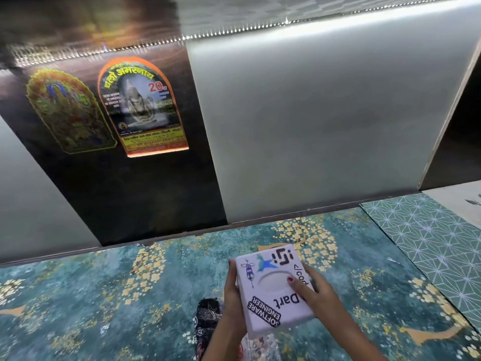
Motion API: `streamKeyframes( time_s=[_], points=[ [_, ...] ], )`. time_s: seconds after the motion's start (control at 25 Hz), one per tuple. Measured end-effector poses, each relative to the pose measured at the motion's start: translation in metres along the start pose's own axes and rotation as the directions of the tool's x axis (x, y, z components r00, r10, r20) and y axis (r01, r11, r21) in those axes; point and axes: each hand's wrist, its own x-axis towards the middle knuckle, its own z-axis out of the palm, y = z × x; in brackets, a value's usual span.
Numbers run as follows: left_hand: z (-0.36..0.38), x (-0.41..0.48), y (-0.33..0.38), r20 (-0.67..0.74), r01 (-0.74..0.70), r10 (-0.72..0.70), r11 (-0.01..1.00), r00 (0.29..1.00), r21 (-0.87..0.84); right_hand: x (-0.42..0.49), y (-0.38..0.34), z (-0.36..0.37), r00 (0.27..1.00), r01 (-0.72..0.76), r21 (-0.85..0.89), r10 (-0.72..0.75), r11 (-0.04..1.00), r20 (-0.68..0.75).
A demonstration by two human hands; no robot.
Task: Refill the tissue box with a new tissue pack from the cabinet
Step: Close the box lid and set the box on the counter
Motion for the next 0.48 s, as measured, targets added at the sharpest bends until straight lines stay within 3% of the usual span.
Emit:
streamKeyframes(
  time_s=[0.08, 0.16, 0.24, 0.36, 0.48],
  points=[
    [-0.006, 0.009, 0.01, -0.177, 0.047, -0.027, 0.992, 0.984, 0.114, 0.025, 0.009, 0.002, 0.991, -0.133, 0.094, 0.131, 0.987, 0.03],
    [-0.023, 0.023, 0.019, -0.426, 0.134, -0.003, 0.951, 0.905, 0.279, 0.056, 0.015, 0.003, 0.979, -0.176, 0.117, 0.186, 0.977, -0.078],
    [-0.038, 0.03, 0.03, -0.571, 0.231, 0.066, 0.872, 0.818, 0.432, 0.087, 0.017, 0.008, 0.966, -0.171, 0.113, 0.189, 0.979, -0.179],
    [-0.05, 0.032, 0.047, -0.58, 0.271, 0.109, 0.804, 0.807, 0.529, 0.133, 0.014, 0.017, 0.954, -0.139, 0.02, 0.139, 0.99, -0.267],
    [-0.052, 0.039, 0.061, -0.578, 0.305, 0.116, 0.757, 0.808, 0.578, 0.177, 0.007, 0.028, 0.96, -0.126, -0.031, 0.114, 0.992, -0.255]
  ],
)
